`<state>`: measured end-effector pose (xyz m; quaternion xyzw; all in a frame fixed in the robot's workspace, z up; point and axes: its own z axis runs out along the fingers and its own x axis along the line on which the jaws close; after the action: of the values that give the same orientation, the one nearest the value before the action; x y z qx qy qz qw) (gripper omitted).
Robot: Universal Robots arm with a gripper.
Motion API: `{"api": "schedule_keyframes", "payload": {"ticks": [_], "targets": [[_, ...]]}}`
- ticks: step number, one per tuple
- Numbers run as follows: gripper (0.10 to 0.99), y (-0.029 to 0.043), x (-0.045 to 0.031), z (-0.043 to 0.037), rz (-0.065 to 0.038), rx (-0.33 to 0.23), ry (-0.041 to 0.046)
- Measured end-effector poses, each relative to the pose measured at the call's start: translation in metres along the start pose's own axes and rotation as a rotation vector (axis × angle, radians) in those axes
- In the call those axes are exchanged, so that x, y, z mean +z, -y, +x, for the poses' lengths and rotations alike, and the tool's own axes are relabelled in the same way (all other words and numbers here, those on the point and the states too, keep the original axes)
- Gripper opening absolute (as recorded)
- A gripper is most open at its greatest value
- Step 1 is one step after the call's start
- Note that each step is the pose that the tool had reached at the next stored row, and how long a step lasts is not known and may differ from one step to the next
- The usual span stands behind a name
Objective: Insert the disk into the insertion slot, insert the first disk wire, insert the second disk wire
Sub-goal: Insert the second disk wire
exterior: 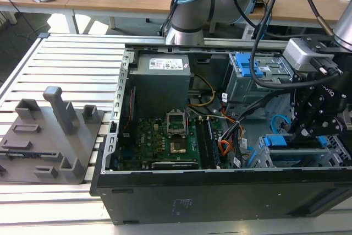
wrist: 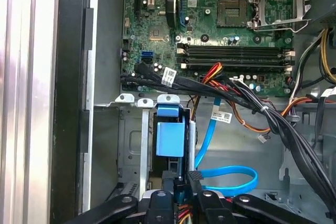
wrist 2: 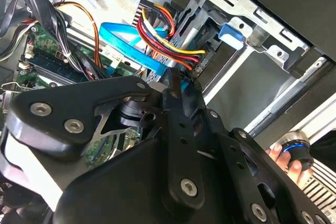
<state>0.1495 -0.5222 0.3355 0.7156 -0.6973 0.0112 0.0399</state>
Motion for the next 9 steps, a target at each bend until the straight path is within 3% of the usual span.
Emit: {"api": "schedule_keyframes", "payload": {"ticks": [2,5,9], "targets": [[0.235,-0.0001,-0.0027,0.0002,0.0,0.0,-0.0003],[0.235,-0.0006,-0.0141,0.0009,0.0,0.0,-0.0004],[0.235,-0.0017,-0.0409,0.0018,0.0,0.0,-0.0004]]}}
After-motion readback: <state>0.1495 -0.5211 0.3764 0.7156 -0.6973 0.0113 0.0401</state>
